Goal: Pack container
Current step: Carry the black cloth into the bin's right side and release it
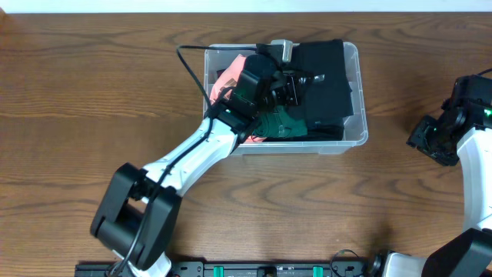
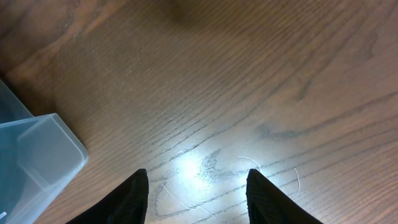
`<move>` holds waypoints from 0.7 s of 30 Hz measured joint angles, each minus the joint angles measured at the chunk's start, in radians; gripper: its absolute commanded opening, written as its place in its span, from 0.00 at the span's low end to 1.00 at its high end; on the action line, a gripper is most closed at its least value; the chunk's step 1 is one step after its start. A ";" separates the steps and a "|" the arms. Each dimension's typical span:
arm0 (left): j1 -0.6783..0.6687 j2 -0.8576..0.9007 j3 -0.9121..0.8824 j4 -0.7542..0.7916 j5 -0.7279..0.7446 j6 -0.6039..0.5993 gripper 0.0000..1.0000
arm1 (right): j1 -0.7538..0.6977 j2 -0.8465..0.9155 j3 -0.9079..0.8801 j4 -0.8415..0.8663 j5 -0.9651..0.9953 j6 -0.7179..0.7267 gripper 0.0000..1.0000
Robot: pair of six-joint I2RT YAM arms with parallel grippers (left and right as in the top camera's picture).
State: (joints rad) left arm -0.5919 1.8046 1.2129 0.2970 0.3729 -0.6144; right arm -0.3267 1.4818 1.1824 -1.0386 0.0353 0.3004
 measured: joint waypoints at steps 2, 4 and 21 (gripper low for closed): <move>-0.002 0.022 0.000 0.010 -0.004 -0.015 0.06 | 0.000 0.000 0.000 0.001 0.000 0.000 0.49; -0.005 0.034 0.000 0.018 -0.006 -0.018 0.06 | 0.000 0.000 0.000 0.002 -0.001 0.000 0.49; -0.031 0.124 0.000 0.064 0.011 -0.014 0.98 | 0.000 0.000 0.000 -0.002 -0.001 0.000 0.49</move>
State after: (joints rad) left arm -0.6228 1.9289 1.2133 0.3611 0.3843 -0.6281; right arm -0.3267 1.4818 1.1824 -1.0401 0.0341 0.3004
